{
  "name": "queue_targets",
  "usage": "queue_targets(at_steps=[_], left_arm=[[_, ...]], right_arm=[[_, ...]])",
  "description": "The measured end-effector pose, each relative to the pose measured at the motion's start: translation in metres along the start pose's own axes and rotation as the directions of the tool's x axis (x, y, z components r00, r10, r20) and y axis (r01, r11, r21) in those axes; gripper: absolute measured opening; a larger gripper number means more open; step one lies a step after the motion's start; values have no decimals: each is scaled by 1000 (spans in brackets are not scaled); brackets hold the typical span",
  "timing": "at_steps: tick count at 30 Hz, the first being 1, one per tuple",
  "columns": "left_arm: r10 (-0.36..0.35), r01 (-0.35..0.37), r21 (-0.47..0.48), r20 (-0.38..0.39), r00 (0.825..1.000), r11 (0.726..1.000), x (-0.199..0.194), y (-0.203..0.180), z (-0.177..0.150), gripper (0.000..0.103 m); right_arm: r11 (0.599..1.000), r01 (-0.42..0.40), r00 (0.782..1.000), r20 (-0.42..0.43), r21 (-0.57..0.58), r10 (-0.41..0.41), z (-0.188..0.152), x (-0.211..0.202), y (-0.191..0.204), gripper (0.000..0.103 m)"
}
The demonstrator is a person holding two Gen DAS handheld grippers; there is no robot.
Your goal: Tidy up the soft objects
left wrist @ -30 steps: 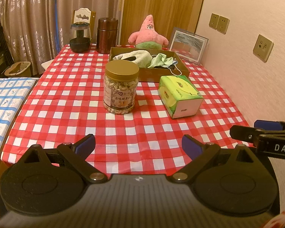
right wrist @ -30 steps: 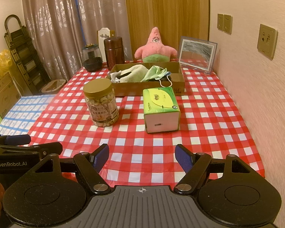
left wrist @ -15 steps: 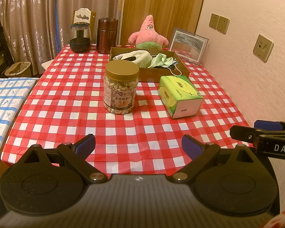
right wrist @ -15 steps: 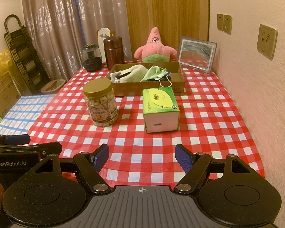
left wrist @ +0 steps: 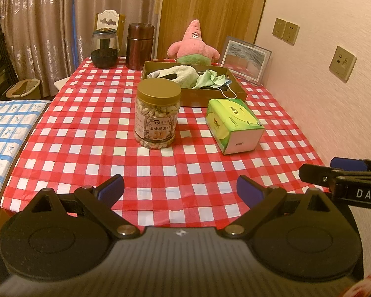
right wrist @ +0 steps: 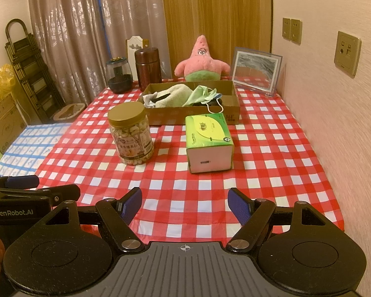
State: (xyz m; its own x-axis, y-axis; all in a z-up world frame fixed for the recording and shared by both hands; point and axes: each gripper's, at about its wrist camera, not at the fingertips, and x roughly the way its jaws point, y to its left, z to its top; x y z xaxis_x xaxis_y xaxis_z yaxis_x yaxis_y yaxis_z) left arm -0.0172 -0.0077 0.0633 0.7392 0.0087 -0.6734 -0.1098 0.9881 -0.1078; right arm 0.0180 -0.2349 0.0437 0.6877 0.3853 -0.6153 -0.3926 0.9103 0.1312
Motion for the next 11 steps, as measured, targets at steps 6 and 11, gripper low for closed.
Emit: queue_targets(at_steps=[6,11], left_arm=[[-2,2,0,7,1000,1000,-1,-2,1,97],[-13,14,-5,24,1000,1000,-2,-10,2,97]], right_arm=[[1000,0,1000,1,0,0,0,0,0,76],[1000,0,1000,2,0,0,0,0,1,76]])
